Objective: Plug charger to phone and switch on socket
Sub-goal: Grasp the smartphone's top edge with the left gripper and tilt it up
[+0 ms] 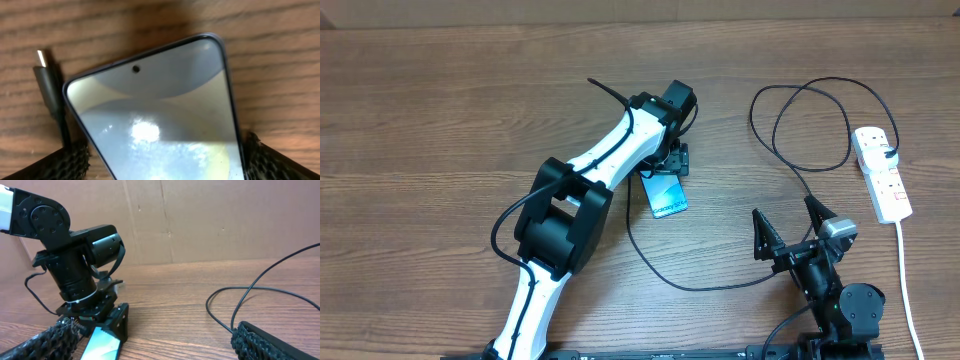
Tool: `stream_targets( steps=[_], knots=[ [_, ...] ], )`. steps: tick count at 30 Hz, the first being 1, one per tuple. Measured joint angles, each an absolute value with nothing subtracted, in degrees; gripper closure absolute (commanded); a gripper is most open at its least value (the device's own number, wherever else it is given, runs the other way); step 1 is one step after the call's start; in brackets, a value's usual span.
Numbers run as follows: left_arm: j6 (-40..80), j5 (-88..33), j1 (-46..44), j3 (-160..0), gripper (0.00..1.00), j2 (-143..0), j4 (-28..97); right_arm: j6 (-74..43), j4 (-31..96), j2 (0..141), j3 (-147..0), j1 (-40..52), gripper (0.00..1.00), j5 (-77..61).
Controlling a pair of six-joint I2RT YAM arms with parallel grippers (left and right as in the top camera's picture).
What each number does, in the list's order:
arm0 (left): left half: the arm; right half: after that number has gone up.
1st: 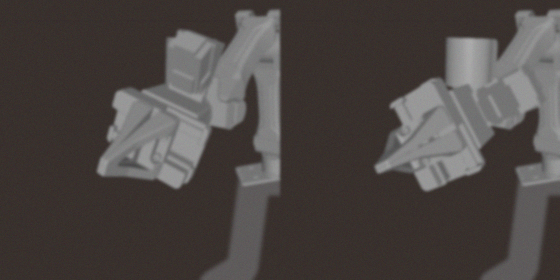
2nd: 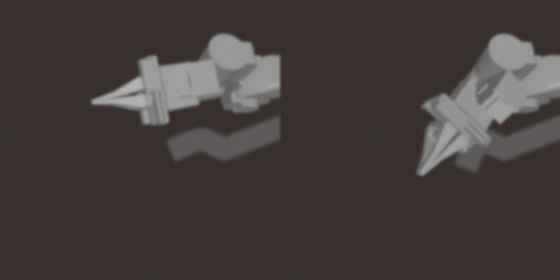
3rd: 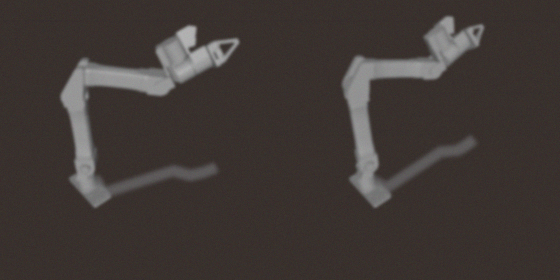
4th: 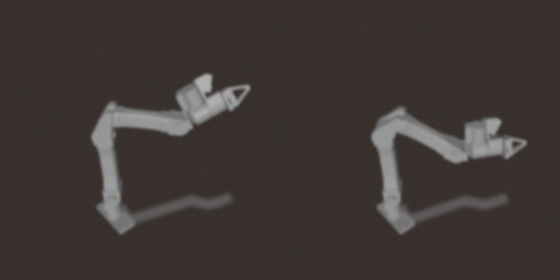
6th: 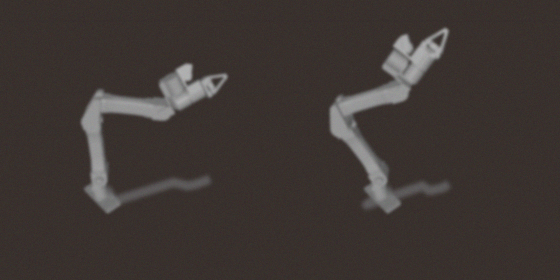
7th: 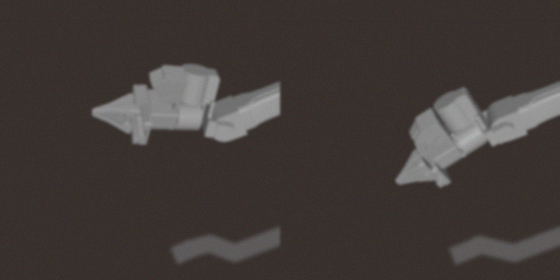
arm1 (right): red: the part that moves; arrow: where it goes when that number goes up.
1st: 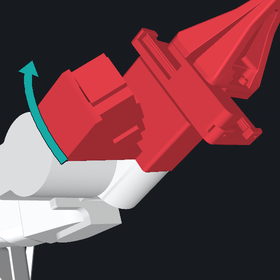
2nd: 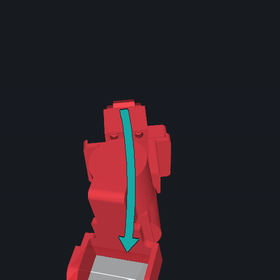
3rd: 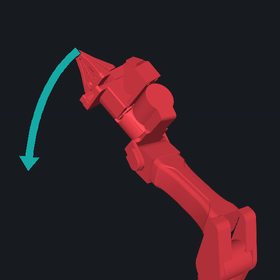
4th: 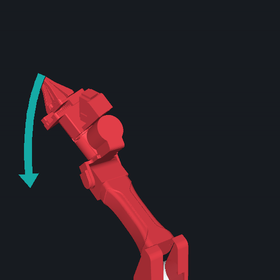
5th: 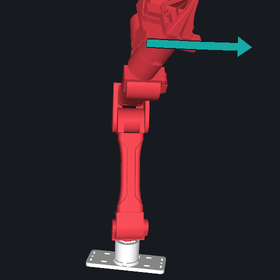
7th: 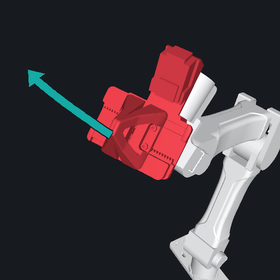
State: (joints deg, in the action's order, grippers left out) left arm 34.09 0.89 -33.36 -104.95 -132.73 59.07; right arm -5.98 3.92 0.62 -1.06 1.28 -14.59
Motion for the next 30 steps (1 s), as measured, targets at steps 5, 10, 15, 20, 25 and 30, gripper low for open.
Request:
stream_targets(
  steps=[5,10,15,20,25,30],
  knots=[
    [34.13,-0.25,-33.56,-104.95,0.13,-132.73,60.36,-5.98,3.95,0.62,-1.06,1.28,0.0,-14.59],
    [34.17,0.67,-34.17,-104.88,0.23,-132.73,58.63,-6.0,3.92,0.62,-1.06,1.28,0.0,-14.59],
    [34.11,2.22,-34.41,-104.86,0.24,-132.73,53.45,-5.98,3.92,0.62,-1.06,1.28,0.0,-14.61],
    [34.09,3.75,-34.02,-104.62,0.28,-132.77,48.84,-6.0,3.9,0.62,-1.06,1.28,0.0,-14.59],
    [34.09,5.43,-33.21,-104.6,0.26,-133.05,45.98,-5.98,3.9,0.62,-1.06,1.28,0.0,-14.59],
    [33.71,5.41,-32.56,-104.6,0.0,-133.14,47.03,-6.0,3.92,0.62,-1.06,1.28,0.0,-14.59]
  ],
)
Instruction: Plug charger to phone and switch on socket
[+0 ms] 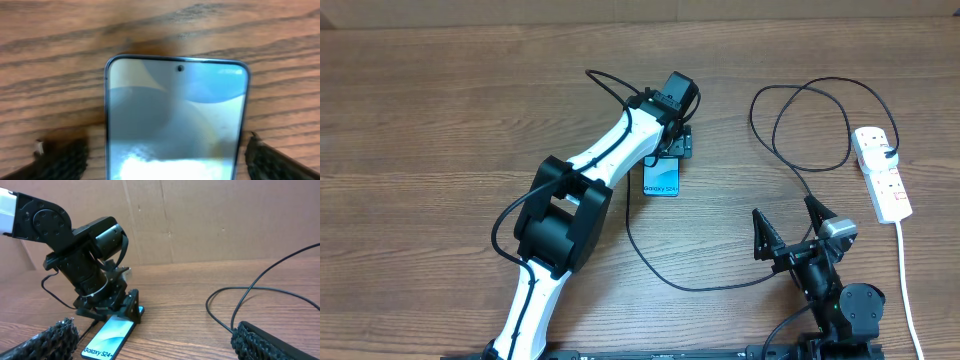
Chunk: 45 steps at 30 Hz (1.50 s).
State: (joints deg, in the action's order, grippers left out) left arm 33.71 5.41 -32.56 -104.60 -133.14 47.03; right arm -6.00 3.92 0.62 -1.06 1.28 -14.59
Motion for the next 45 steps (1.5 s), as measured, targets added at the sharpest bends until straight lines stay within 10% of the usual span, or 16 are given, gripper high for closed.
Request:
stream_targets(
  steps=[26,33,38,41,45],
  knots=[
    [36.32,5.34,-38.72,-105.1,0.01,-133.4,52.6,-5.98,3.92,0.62,-1.06,1.28,0.0,-14.59],
    [37.67,4.01,-36.77,-105.49,0.27,-133.51,53.58,-5.98,3.9,0.62,-1.06,1.28,0.0,-14.59],
    [37.93,0.84,-34.96,-105.82,0.0,-133.51,53.63,-6.0,3.92,0.62,-1.06,1.26,0.0,-14.59],
    [38.85,-0.62,-34.41,-106.17,0.0,-133.51,53.06,-5.98,3.9,0.62,-1.06,1.28,0.0,-14.59],
    [39.07,-1.06,-33.98,-106.17,0.21,-133.51,53.06,-6.0,3.95,0.62,-1.06,1.26,0.0,-14.61]
  ],
)
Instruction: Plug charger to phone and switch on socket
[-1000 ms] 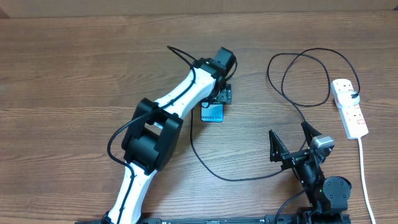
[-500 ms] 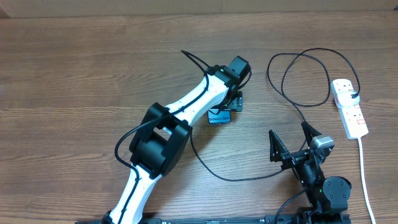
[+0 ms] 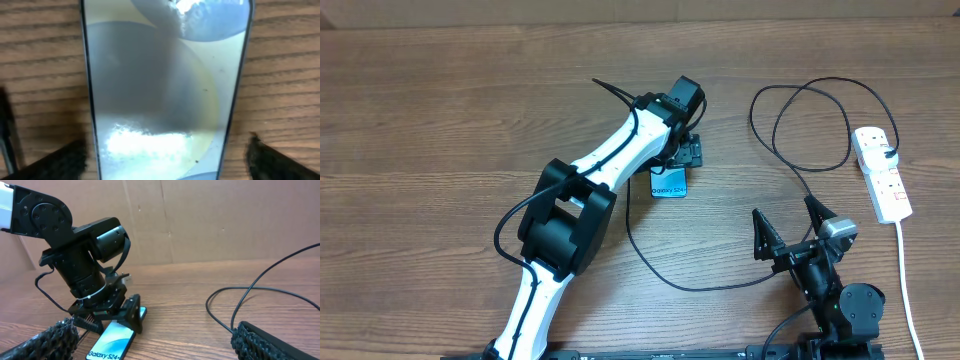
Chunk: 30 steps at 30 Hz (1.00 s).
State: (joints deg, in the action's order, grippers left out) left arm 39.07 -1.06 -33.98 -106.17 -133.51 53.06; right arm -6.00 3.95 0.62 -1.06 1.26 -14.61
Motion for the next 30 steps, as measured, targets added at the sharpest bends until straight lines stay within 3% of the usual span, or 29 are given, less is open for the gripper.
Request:
stream_targets(
  steps=[3,9,30],
  knots=[
    [39.03,-1.26,-33.63,-106.13,0.28,-133.51,52.95,-5.98,3.9,0.62,-1.06,1.26,0.0,-14.59],
    [38.89,-2.2,-33.32,-106.13,0.23,-133.51,52.99,-6.0,3.92,0.62,-1.06,1.26,0.0,-14.59],
    [36.91,-3.03,-33.21,-106.34,0.27,-133.51,54.57,-5.98,3.92,0.62,-1.06,1.28,0.0,-14.59]
  ],
)
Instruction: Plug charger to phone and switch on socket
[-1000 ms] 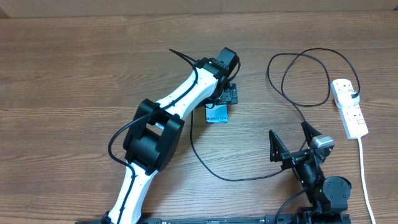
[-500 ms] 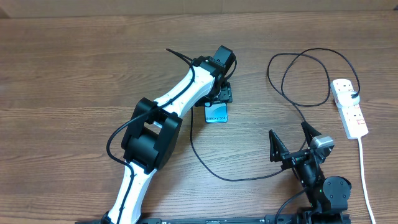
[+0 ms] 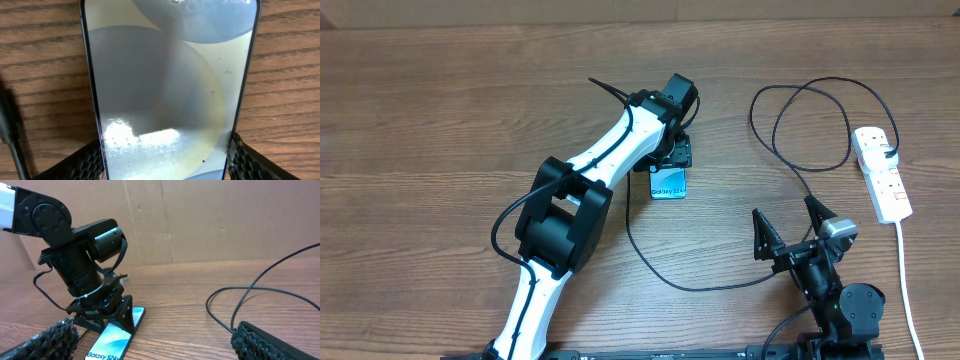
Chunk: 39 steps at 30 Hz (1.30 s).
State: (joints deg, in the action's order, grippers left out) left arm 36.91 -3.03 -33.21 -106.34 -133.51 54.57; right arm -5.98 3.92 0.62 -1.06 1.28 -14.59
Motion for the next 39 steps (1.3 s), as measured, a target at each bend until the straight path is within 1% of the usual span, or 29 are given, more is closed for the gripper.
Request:
stream_targets(
  steps=[2,4,6,9,11,13,14,19,24,26,31,34,39],
  knots=[
    [36.91,-2.96,-33.23,-106.41,0.24,-133.51,54.85,-6.0,3.92,0.62,-1.06,1.26,0.0,-14.61],
    [36.91,-2.83,-33.28,-106.41,0.17,-133.51,55.35,-5.98,3.92,0.62,-1.06,1.28,0.0,-14.59],
    [37.19,-2.42,-33.39,-106.48,0.14,-133.51,55.83,-6.0,3.92,0.62,-1.06,1.26,0.0,-14.59],
    [37.6,-1.58,-33.69,-106.5,0.12,-133.51,56.01,-6.0,3.95,0.62,-1.06,1.28,0.0,-14.57],
    [37.87,0.36,-34.61,-106.54,0.16,-133.73,55.88,-6.0,3.86,0.62,-1.06,1.26,0.0,-14.59],
    [37.93,3.2,-35.83,-106.54,0.25,-133.97,56.01,-5.98,3.66,0.62,-1.06,1.28,0.0,-14.57],
    [38.22,3.9,-36.36,-106.54,0.25,-134.04,55.99,-6.0,3.68,0.62,-1.06,1.26,0.0,-14.59],
    [38.83,4.29,-37.15,-106.54,0.18,-134.04,55.68,-6.0,3.7,0.62,-1.06,1.28,0.0,-14.66],
    [38.89,4.08,-36.99,-106.54,0.18,-134.04,55.88,-6.0,3.73,0.62,-1.06,1.28,0.0,-14.83],
    [38.89,4.03,-36.99,-106.54,0.18,-134.04,55.86,-6.0,3.73,0.62,-1.06,1.28,0.0,-14.94],
    [38.87,3.9,-37.01,-106.54,0.27,-134.04,55.79,-9.02,3.75,0.62,-1.06,1.28,0.0,-16.1],
    [38.83,3.88,-36.99,-106.54,0.28,-134.04,55.77,-12.34,3.7,0.62,-1.06,1.26,0.0,-16.34],
    [37.04,1.65,-35.88,-106.56,0.31,-133.99,55.92,-14.98,4.69,0.62,-1.1,1.28,0.0,-17.41]
  ],
)
